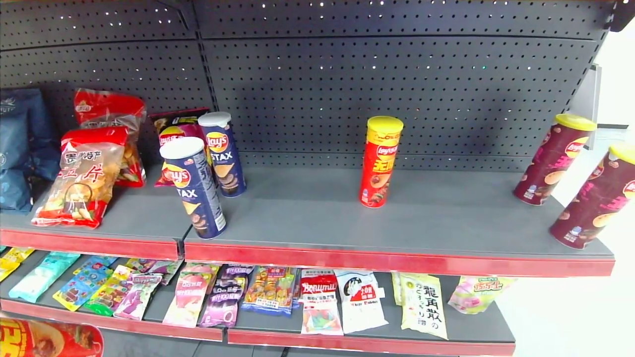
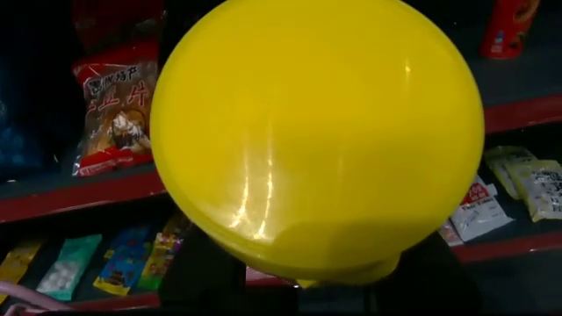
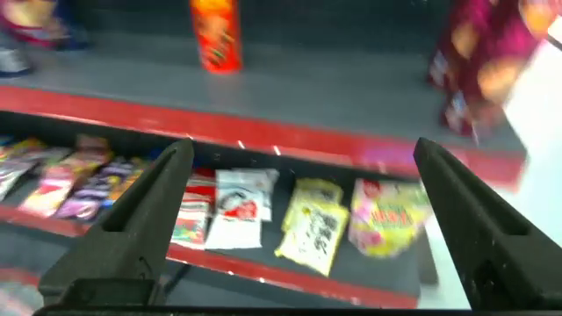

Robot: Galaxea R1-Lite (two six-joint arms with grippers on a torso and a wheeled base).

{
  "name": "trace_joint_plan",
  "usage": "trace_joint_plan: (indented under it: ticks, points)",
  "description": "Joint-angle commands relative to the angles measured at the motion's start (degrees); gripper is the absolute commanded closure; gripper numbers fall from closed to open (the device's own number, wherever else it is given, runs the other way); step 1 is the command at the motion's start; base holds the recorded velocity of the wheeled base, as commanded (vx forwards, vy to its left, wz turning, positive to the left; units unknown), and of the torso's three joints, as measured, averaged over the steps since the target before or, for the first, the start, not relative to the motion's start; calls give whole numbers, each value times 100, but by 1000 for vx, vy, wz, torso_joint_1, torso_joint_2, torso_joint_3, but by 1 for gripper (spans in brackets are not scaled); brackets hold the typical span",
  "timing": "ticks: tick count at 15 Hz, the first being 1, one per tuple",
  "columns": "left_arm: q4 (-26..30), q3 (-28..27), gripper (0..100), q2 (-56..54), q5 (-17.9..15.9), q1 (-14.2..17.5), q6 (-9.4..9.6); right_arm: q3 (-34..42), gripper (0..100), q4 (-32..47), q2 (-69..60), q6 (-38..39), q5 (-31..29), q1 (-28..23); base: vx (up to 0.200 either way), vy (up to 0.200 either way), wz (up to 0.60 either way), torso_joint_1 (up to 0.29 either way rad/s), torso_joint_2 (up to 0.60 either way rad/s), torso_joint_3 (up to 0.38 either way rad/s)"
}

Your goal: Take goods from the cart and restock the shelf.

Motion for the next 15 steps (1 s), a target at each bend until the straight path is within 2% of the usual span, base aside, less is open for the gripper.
trace_joint_plan:
  ticks: [1, 2, 4, 6, 8, 10, 11, 13, 15]
  points:
    - [0, 27, 100, 7, 54, 8, -1, -1183, 0, -116, 2985, -1101, 1069, 534, 0, 0, 0, 0, 0, 0]
    - [0, 36, 100, 7, 115, 8, -1, -1403, 0, -380, 3644, -1118, 1069, 657, 0, 0, 0, 0, 0, 0]
    - [9, 62, 100, -28, 221, 8, -1, -1534, 0, -2041, 5147, -960, 999, 1246, 0, 0, 0, 0, 0, 0]
    - [9, 124, 100, -2, 317, 17, -1, -1851, 0, -3535, 6676, -714, 586, 1431, 0, 0, 0, 0, 0, 0]
    - [9, 159, 100, -46, 467, 17, -10, -2378, 0, -4440, 7854, -609, 366, 1501, 0, 0, 0, 0, 0, 0]
    - [9, 168, 100, -2, 537, 17, -19, -2826, 0, -4484, 8363, -442, 225, 1510, 0, 0, 0, 0, 0, 0]
    - [9, 168, 100, 16, 581, 8, -71, -3433, 0, -4519, 8891, -213, 41, 1571, 0, 0, 0, 0, 0, 0]
    - [0, 177, 100, 16, 590, 17, -89, -4101, 0, -4528, 9357, -55, -47, 1651, 0, 0, 0, 0, 0, 0]
    - [0, 168, 100, 16, 590, 17, -98, -4294, 0, -4519, 9488, -46, -38, 1809, 0, 0, 0, 0, 0, 0]
